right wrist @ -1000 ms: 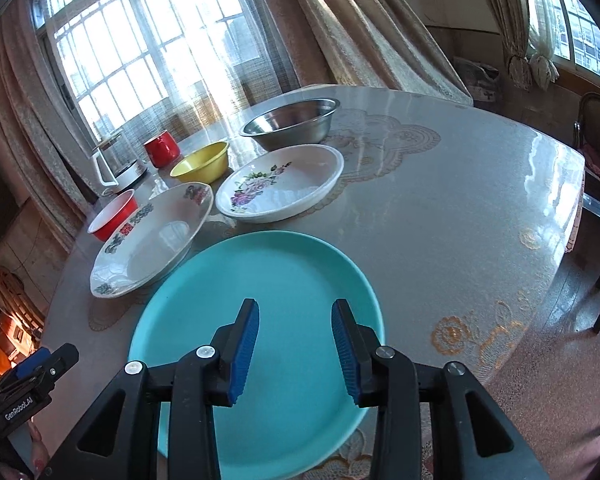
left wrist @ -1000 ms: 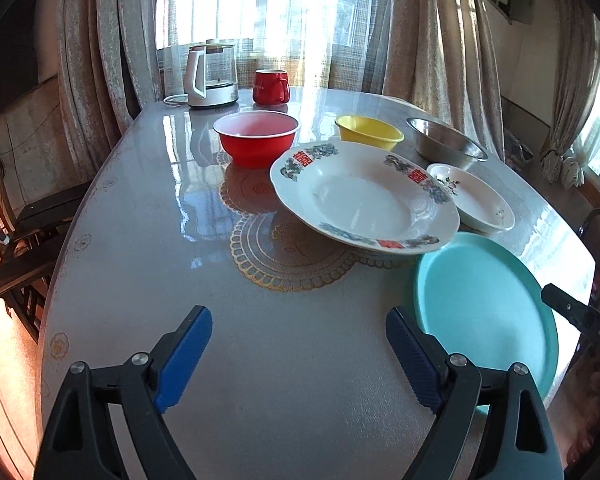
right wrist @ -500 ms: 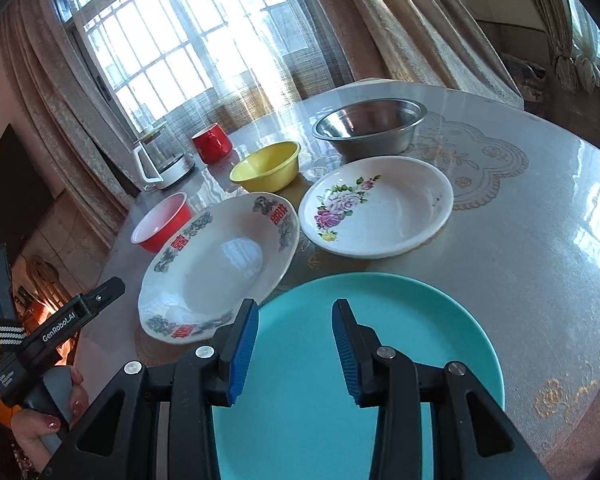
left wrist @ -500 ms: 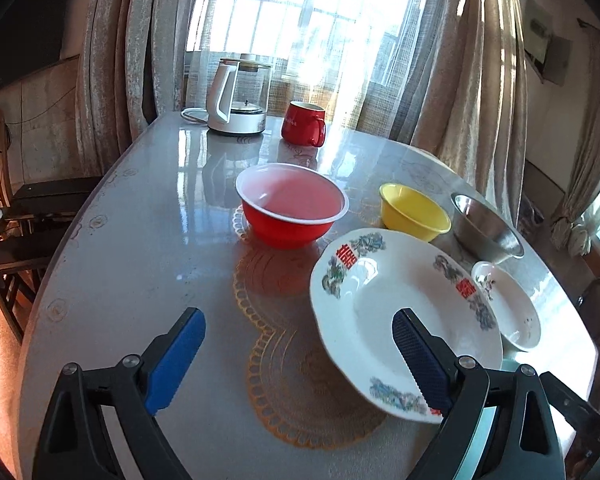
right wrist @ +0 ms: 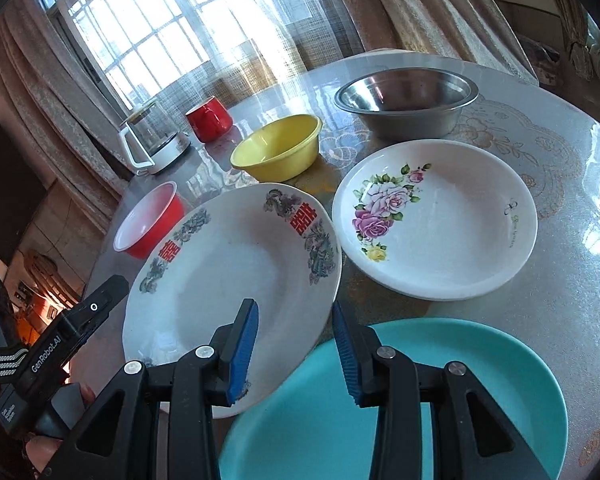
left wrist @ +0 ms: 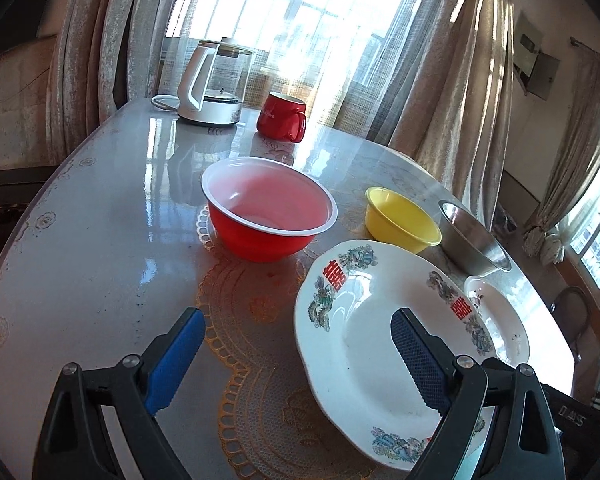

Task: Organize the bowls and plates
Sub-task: 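Hold the teal plate with the right gripper while the left gripper grasps the red-patterned white plate rim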

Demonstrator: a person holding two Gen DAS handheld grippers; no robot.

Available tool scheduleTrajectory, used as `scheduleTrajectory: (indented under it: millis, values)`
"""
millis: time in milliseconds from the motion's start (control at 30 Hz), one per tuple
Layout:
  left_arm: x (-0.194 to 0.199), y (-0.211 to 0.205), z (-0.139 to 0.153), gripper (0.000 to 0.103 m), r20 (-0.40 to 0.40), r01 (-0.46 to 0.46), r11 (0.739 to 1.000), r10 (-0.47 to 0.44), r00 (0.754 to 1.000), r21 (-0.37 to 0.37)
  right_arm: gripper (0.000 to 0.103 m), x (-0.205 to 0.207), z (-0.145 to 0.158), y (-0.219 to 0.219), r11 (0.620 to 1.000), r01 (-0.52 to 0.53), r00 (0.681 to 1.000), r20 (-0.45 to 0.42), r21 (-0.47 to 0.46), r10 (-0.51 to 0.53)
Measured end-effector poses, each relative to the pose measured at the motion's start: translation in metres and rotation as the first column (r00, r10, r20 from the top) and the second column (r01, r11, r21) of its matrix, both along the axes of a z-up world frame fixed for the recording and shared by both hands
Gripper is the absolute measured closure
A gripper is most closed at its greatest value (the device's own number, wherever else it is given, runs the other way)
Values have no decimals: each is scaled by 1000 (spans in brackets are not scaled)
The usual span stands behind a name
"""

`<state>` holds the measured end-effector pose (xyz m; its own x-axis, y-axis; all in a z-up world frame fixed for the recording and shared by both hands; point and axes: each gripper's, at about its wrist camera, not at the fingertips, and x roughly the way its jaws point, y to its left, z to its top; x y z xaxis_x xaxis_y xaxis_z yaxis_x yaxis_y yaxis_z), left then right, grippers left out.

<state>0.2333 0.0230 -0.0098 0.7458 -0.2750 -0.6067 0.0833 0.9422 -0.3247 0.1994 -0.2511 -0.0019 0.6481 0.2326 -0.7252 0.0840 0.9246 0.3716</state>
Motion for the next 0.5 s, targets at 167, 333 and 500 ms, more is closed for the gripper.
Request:
scheduleTrajectory:
  millis: [167,333,500]
  values:
    - [11,-3,-10,10,-47,39,999,-39,998,1,62,12,-9,1,1000,-7,1000,-23,21,8]
    - [21,-7,-19,27,-104,74,997,-75,992,-12,62,20,-17,4,999,-10,999,-42,39,11]
    - [25,-10,-24,39,-136,88,996,-90,987,-22,62,25,-21,8,999,-5,999,-53,40,7]
